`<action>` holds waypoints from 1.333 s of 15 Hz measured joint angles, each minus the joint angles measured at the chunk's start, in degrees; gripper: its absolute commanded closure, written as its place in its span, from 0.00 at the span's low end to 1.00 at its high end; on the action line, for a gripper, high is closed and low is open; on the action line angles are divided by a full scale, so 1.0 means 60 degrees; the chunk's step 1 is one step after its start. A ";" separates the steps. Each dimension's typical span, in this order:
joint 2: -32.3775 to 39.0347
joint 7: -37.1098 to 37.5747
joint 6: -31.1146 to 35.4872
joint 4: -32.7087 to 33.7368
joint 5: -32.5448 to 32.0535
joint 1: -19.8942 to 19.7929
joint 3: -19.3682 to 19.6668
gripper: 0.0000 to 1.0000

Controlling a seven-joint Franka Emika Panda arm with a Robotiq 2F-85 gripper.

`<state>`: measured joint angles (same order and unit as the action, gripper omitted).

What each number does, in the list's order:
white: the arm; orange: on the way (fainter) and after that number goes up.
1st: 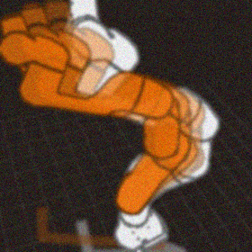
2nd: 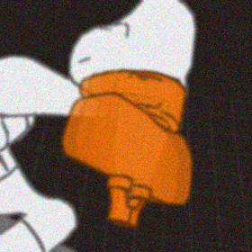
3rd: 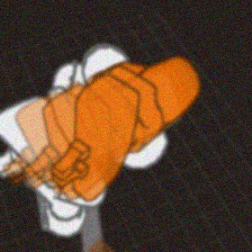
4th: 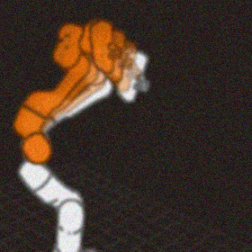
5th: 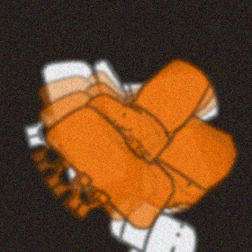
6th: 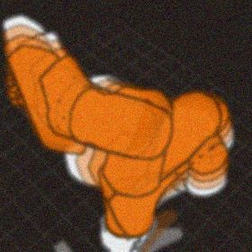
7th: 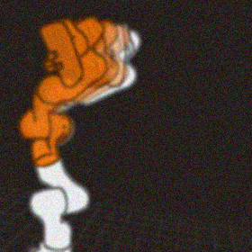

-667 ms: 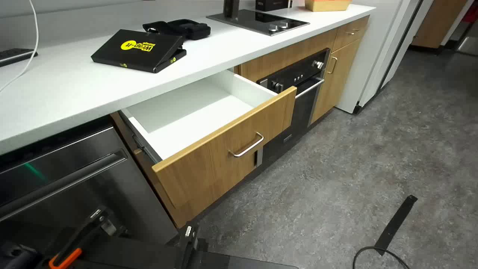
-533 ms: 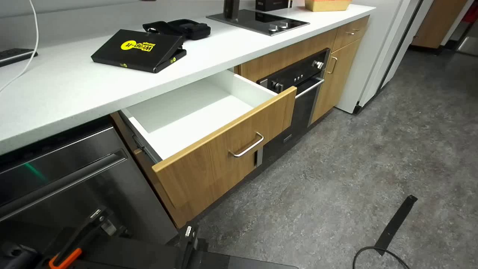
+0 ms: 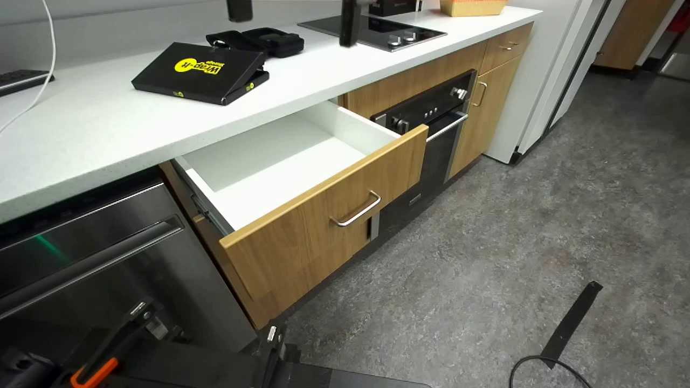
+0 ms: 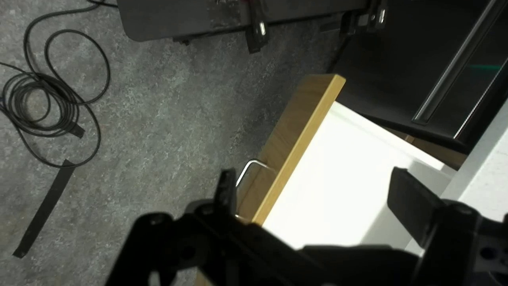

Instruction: Close the open drawer

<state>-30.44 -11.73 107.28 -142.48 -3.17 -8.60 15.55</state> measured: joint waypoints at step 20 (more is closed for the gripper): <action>0.5922 0.2205 0.4776 0.0405 -0.0121 -0.0435 -0.0168 0.00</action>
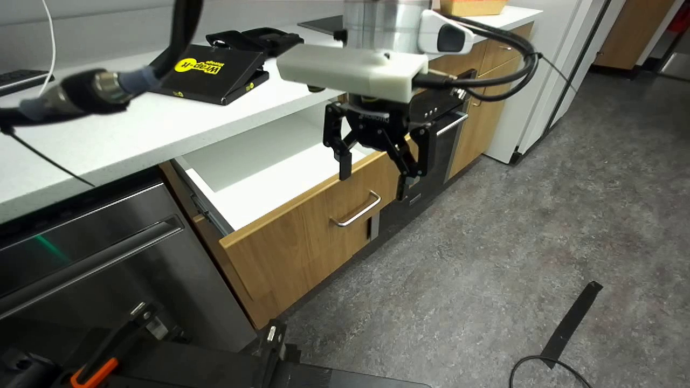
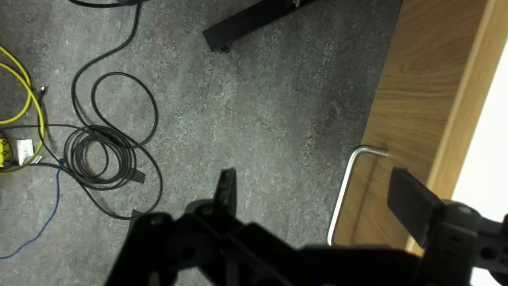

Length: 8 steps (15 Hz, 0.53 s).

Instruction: Close the open drawer

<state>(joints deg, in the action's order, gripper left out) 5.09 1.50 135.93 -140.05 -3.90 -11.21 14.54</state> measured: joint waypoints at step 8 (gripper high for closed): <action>0.2053 0.2774 0.0762 0.0605 -0.1108 0.0089 0.0220 0.00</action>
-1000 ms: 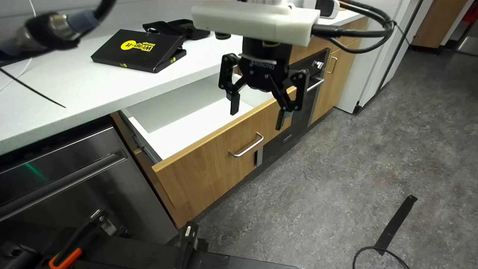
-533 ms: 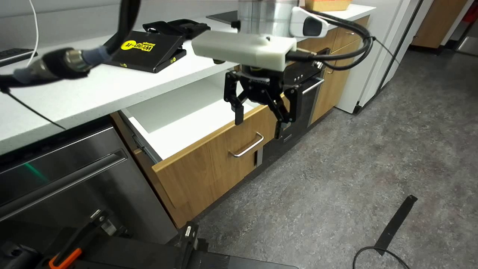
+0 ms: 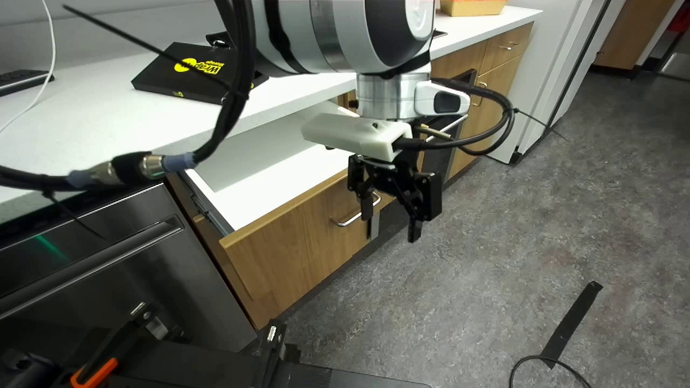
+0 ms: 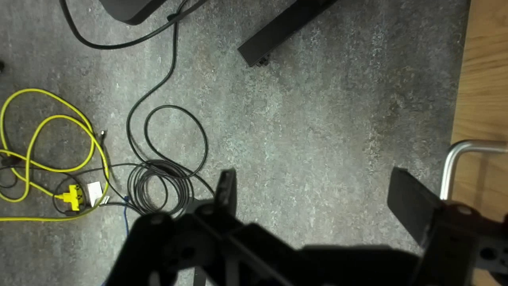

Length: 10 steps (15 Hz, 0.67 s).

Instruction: Close the open drawer

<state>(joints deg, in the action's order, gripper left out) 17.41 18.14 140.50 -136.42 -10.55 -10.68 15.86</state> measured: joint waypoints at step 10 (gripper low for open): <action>0.2574 0.0572 -0.0213 0.2185 0.1186 0.0009 -0.0188 0.00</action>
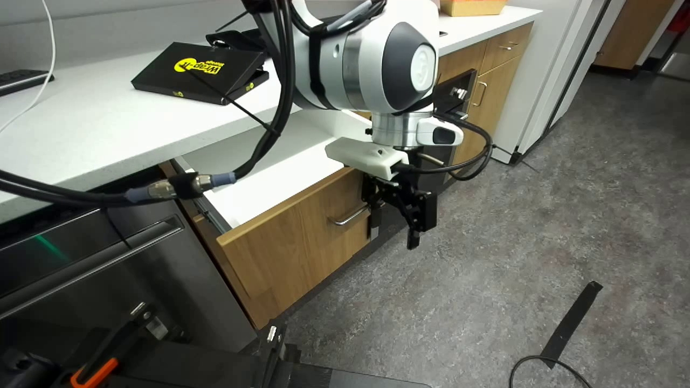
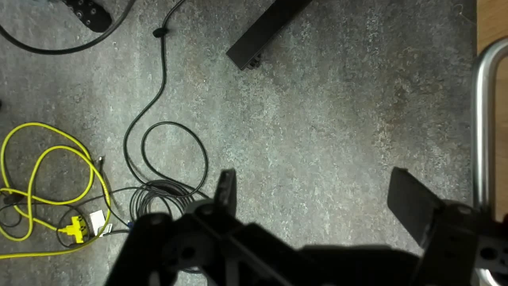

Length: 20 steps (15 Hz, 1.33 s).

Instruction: Close the open drawer

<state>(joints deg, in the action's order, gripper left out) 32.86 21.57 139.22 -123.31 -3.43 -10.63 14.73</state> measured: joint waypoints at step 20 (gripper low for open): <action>0.1429 -0.2067 -0.2736 0.2915 0.1980 -0.0128 -0.1809 0.01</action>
<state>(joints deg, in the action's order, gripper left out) 41.43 9.17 122.81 -105.82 8.45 -11.40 3.88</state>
